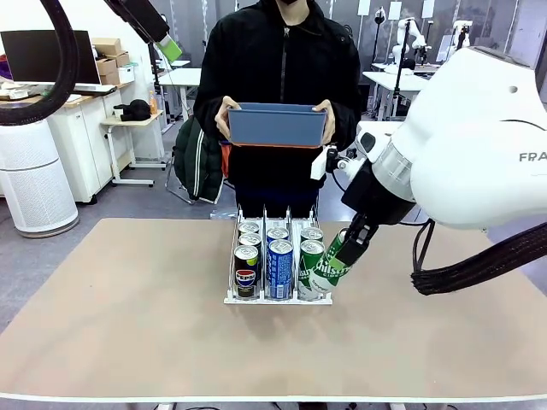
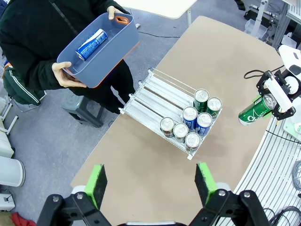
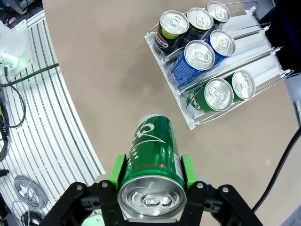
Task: Fill the beverage cans into the dispenser.
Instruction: Place the picked Sprite in the line of the Automatic Can Dispenser with the same cans.
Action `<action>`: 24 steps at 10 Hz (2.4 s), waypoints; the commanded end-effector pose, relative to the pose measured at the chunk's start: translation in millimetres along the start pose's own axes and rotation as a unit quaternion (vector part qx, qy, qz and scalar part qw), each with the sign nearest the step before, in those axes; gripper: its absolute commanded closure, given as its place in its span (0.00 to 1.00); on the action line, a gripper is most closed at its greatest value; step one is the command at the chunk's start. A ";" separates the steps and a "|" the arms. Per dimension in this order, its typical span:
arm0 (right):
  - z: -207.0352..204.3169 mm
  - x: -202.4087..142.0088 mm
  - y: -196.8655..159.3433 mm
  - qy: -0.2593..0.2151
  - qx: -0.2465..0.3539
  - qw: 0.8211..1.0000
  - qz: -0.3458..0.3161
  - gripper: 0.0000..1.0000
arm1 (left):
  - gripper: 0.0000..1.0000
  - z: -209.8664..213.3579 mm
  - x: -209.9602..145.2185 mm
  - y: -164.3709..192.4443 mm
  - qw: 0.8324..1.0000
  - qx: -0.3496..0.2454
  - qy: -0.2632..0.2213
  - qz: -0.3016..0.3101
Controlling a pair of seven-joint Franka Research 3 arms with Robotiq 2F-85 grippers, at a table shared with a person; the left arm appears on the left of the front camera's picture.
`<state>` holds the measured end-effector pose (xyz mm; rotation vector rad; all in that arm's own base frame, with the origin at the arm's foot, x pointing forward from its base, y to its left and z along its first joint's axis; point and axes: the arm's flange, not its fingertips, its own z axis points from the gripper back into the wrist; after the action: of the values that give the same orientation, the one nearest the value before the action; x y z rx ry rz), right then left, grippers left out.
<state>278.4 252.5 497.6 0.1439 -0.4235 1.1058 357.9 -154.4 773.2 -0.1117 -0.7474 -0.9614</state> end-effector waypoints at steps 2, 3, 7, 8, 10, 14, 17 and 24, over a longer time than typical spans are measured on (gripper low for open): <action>0.0 0.0 0.0 0.000 0.000 1.000 0.000 0.42 | 0.00 -0.5 -0.5 0.4 1.000 -0.006 -0.002 0.000; -18.4 2.9 -3.8 -0.004 -0.013 1.000 -0.008 0.42 | 0.00 -0.5 -0.5 0.4 1.000 -0.006 -0.002 0.000; -43.9 5.8 -6.2 -0.010 -0.056 0.998 -0.039 0.42 | 0.00 -0.5 -0.5 0.4 1.000 -0.006 -0.002 0.000; -54.2 7.8 -6.6 -0.001 -0.070 0.996 -0.047 0.42 | 0.00 -0.5 -0.5 0.4 1.000 -0.006 -0.002 0.000; -61.2 6.7 -10.3 0.007 -0.067 0.997 -0.043 0.42 | 0.00 -0.5 -0.5 0.4 1.000 -0.006 -0.002 0.000; -75.8 11.1 -20.1 -0.002 -0.064 0.998 -0.029 0.42 | 0.00 -0.5 -0.5 0.4 1.000 -0.006 -0.002 0.000; -82.4 15.9 -37.7 -0.008 -0.087 0.996 -0.023 0.42 | 0.00 -0.5 -0.5 0.4 1.000 -0.006 -0.002 0.000; -104.9 34.3 -67.2 -0.010 -0.083 0.996 -0.007 0.42 | 0.00 -0.5 -0.5 0.4 1.000 -0.006 -0.002 0.000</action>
<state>360.8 284.5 418.5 0.0338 -0.4671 1.0297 357.9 -154.4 773.3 -0.1117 -0.7476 -0.9614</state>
